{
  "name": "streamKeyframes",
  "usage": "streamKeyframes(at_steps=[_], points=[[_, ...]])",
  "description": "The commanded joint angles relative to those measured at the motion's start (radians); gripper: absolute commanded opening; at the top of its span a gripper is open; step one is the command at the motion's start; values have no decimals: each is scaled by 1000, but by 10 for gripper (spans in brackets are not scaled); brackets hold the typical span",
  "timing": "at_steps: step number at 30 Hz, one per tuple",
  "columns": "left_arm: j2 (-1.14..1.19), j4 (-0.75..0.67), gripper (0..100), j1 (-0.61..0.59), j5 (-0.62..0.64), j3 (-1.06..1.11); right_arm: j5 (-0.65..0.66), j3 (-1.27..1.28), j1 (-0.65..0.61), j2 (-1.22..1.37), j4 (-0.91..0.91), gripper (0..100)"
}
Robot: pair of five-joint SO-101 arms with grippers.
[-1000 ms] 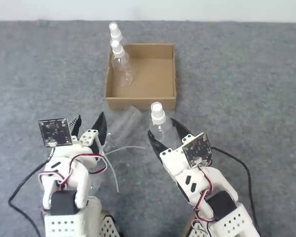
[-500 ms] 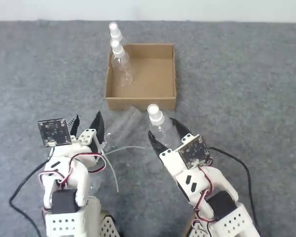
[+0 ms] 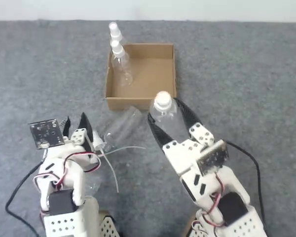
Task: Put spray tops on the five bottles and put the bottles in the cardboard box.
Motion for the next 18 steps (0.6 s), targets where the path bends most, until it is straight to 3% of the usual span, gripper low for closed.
streamKeyframes(at_steps=[1, 9, 18], points=[[-21, -37, 131, -17, 12, -25, 12, -83, 7, 133, -142, 20], [-21, -37, 131, -18, 12, -25, 5, -181, -5, 447, -334, 20], [-21, -37, 131, -18, 12, -25, -107, -331, -36, 783, -498, 20]])
